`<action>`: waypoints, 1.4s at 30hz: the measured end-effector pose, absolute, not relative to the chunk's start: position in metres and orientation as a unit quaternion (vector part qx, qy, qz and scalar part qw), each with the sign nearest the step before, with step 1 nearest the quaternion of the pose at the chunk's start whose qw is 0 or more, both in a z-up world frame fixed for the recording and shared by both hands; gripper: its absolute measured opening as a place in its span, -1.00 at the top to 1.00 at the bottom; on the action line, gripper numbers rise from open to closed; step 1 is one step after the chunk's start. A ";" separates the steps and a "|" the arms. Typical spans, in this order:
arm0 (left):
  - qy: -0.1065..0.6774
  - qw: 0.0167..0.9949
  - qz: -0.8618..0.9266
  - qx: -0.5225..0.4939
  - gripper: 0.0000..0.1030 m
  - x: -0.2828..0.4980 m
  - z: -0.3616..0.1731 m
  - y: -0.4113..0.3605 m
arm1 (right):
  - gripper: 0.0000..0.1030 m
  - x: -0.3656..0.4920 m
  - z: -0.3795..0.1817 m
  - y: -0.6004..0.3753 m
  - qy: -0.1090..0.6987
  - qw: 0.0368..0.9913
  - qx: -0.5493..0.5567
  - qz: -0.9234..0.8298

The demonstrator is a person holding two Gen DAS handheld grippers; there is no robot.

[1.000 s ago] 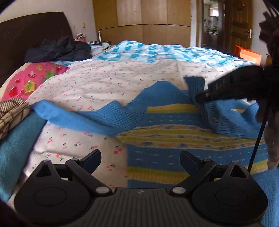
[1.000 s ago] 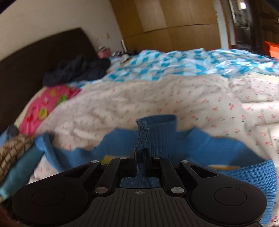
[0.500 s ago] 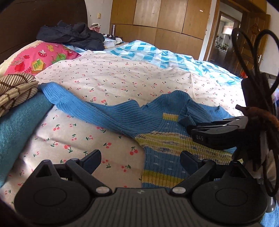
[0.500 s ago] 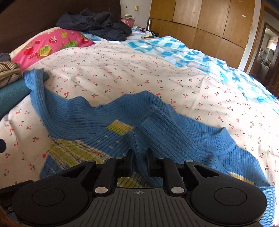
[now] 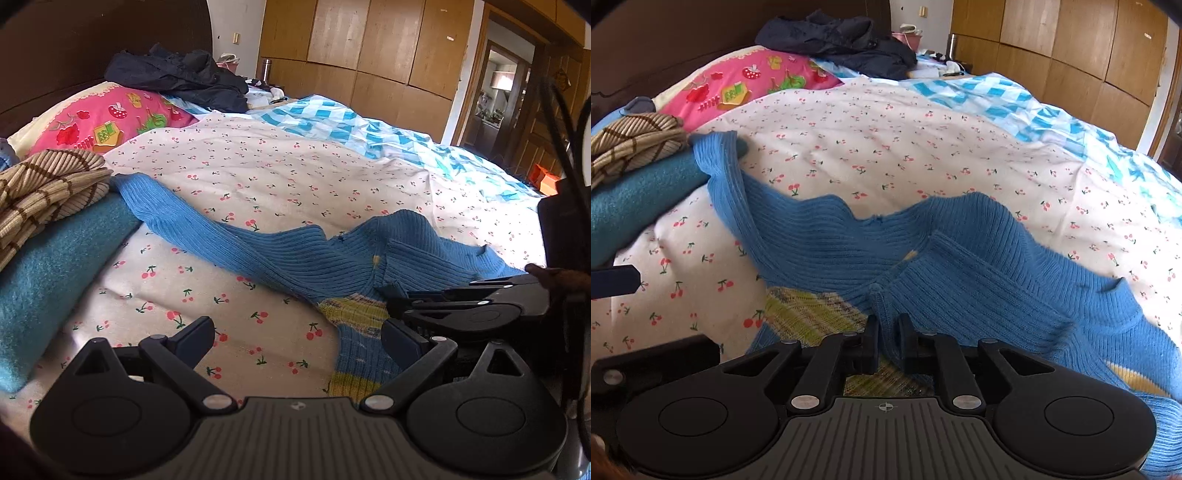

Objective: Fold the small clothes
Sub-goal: 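Carry the held sleeve across the sweater body with the right gripper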

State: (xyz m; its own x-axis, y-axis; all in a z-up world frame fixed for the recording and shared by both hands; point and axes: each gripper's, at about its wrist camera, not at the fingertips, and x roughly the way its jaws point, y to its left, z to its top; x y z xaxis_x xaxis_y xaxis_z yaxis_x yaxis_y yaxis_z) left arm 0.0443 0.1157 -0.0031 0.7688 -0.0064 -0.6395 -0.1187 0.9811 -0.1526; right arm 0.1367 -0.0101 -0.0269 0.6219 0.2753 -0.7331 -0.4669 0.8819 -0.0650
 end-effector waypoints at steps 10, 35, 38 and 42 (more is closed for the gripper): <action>0.309 0.936 0.136 -0.100 -0.96 0.081 0.005 0.171 | 0.63 0.111 -0.005 -0.045 0.364 0.901 -0.012 0.234; 0.361 0.886 0.202 -0.210 -0.66 0.114 -0.039 0.203 | 0.58 0.224 0.039 0.062 0.376 0.852 -0.018 0.364; 0.360 0.885 0.197 -0.219 -0.66 0.113 -0.042 0.206 | 0.46 0.247 0.023 0.107 0.403 0.826 -0.019 0.393; 0.364 0.885 0.191 -0.217 -0.66 0.115 -0.045 0.206 | 0.44 0.280 0.004 0.153 0.436 0.797 0.019 0.418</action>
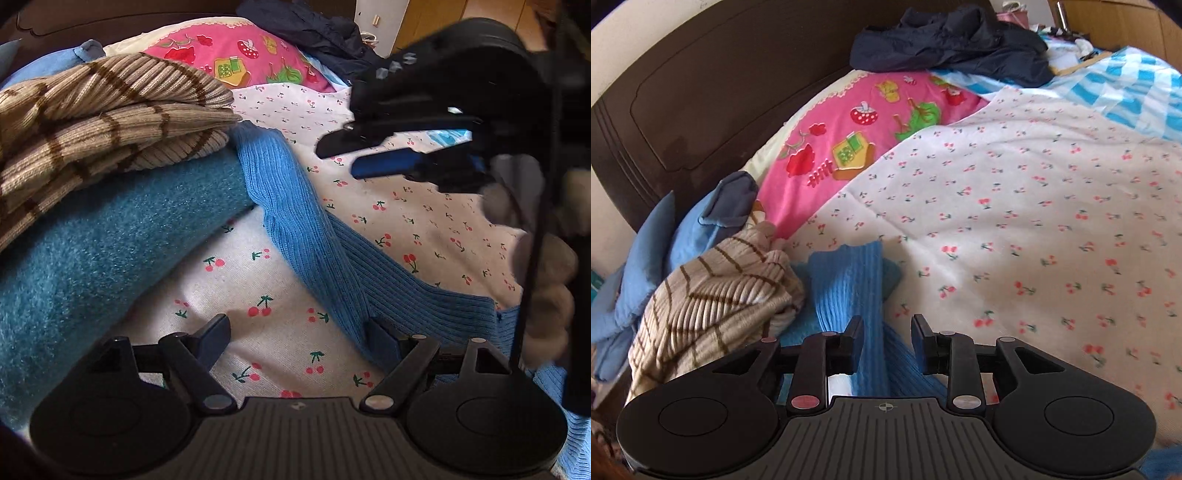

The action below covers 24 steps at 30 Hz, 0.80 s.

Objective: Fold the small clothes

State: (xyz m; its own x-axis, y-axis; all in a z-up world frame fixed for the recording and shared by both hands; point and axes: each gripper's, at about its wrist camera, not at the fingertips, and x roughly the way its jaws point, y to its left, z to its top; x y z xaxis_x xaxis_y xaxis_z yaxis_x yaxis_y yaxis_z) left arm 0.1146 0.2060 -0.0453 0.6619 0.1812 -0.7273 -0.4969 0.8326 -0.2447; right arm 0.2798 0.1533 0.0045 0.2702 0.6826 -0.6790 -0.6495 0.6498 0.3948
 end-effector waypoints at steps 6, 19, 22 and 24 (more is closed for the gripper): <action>0.360 0.881 0.190 -0.241 -0.65 0.113 -0.049 0.216 | 0.43 0.312 -0.015 0.196 0.478 0.765 0.042 0.429; 0.333 0.893 0.183 -0.242 -0.69 0.104 -0.040 0.212 | 0.87 0.297 0.037 0.151 0.422 0.799 0.081 0.422; 0.313 0.909 0.165 -0.220 -0.71 0.101 -0.031 0.199 | 0.87 0.288 0.070 0.095 0.386 0.827 0.126 0.388; 0.297 0.923 0.148 -0.193 -0.74 0.099 -0.024 0.185 | 0.87 0.277 0.092 0.047 0.361 0.846 0.158 0.360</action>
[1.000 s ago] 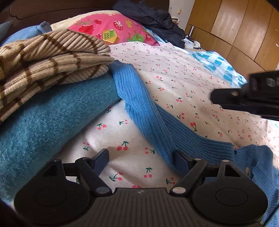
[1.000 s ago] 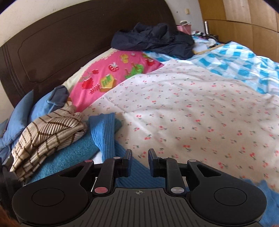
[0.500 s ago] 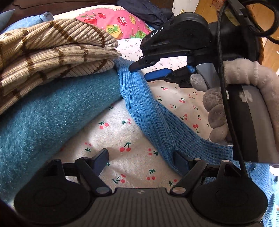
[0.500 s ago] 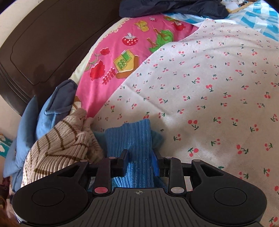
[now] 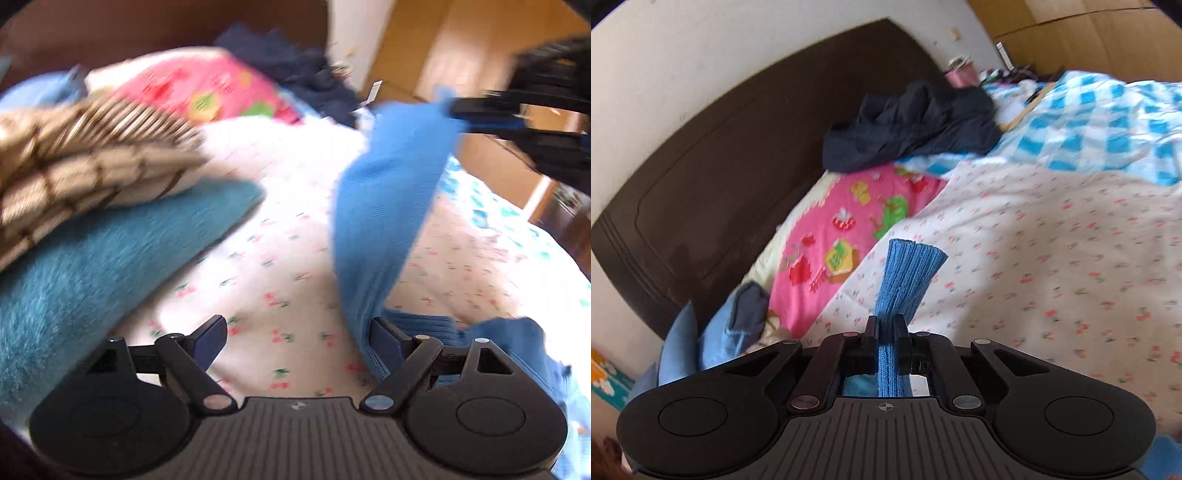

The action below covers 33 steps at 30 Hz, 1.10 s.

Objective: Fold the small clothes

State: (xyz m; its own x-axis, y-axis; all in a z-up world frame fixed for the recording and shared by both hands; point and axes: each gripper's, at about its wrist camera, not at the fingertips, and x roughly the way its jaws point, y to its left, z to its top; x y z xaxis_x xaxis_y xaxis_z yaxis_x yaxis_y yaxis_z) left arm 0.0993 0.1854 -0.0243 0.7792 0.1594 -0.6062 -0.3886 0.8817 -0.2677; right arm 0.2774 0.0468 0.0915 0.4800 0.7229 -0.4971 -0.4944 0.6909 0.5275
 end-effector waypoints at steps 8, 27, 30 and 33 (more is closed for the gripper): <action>0.276 0.955 0.067 -0.087 -0.77 0.093 -0.004 0.122 | 0.95 0.172 0.127 -0.153 0.264 0.903 0.257 0.221; 0.318 0.947 0.040 0.018 -0.79 0.089 -0.018 0.066 | 0.57 0.193 -0.022 -0.229 0.357 0.838 0.396 0.112; 0.326 0.945 0.038 -0.004 -0.78 0.090 -0.022 0.075 | 0.49 0.213 -0.040 -0.218 0.383 0.822 0.411 0.095; 0.328 0.944 0.033 -0.020 -0.78 0.091 -0.025 0.082 | 0.48 0.224 -0.049 -0.210 0.389 0.819 0.415 0.081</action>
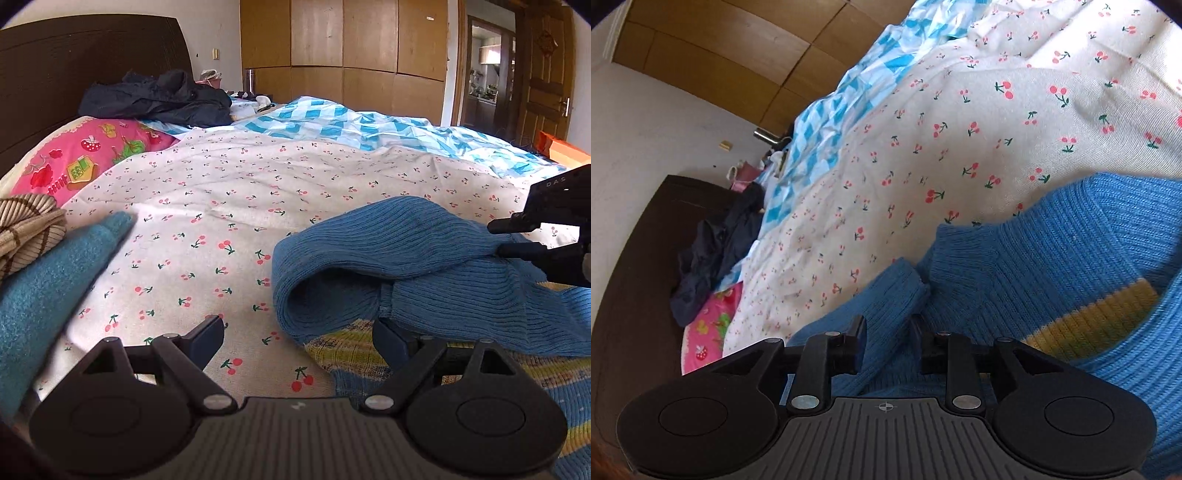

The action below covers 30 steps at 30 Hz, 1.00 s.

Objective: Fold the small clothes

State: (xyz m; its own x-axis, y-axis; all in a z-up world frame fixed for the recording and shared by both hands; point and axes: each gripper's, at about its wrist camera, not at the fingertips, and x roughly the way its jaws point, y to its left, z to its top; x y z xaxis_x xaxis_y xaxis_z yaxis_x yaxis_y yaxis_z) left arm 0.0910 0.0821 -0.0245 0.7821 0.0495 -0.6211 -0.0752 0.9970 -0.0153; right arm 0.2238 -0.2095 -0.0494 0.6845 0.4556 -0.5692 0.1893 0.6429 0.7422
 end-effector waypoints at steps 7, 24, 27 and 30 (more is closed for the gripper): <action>0.333 0.942 0.029 -0.038 -0.78 0.092 -0.026 0.088 | 0.59 0.236 -0.054 -0.203 0.392 0.822 0.411 0.049; 0.276 0.961 -0.018 -0.026 -0.88 0.093 0.012 0.066 | 0.85 0.138 0.058 -0.280 0.241 0.885 0.393 0.068; 0.306 0.952 -0.025 0.008 -0.88 0.105 -0.005 0.050 | 0.85 0.116 0.012 -0.306 0.289 0.865 0.410 0.006; 0.339 0.939 -0.024 0.043 -0.88 0.113 -0.022 0.038 | 0.85 0.101 -0.030 -0.317 0.324 0.839 0.437 -0.030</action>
State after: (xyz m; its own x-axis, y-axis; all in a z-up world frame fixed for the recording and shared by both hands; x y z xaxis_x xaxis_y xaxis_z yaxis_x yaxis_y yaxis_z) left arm 0.1133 0.0376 -0.0218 0.7685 -0.0149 -0.6397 0.0739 0.9951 0.0655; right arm 0.1009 -0.3173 -0.0299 0.7888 0.2319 -0.5692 0.3335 0.6164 0.7133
